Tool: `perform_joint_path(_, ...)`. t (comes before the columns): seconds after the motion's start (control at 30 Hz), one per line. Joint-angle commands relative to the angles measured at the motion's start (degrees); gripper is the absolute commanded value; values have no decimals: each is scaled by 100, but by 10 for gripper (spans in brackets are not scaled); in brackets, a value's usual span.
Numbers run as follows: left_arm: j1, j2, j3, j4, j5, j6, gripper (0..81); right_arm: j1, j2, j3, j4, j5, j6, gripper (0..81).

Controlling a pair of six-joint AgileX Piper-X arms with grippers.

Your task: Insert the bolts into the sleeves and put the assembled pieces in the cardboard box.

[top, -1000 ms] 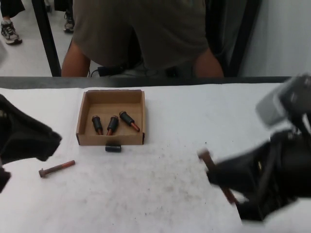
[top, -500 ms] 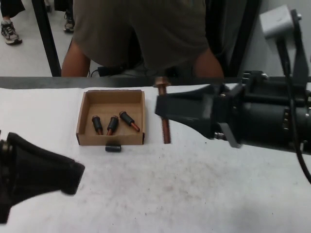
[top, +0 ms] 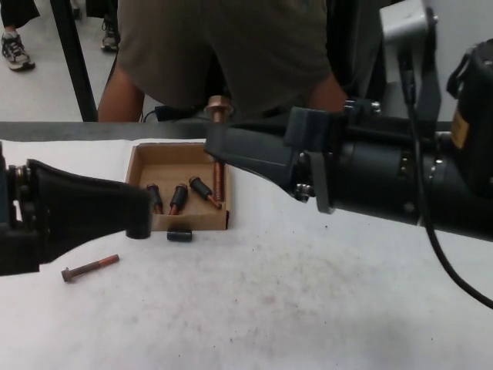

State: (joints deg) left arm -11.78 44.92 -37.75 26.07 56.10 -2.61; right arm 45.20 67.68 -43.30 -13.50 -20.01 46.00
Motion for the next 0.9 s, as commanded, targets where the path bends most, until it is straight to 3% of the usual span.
perform_joint_path(0.0, -242, -72, 3, -102, 109, 38, 8, -4, 116, -165, -312, -90, 121, 2)
perform_joint_path(0.2, -618, -72, 3, -102, 54, 157, 8, -4, 179, -268, -437, -187, -25, 2)
perform_joint_path(0.87, -615, -72, 3, -581, -244, -131, 8, 217, 179, -268, -443, -350, 12, 2)
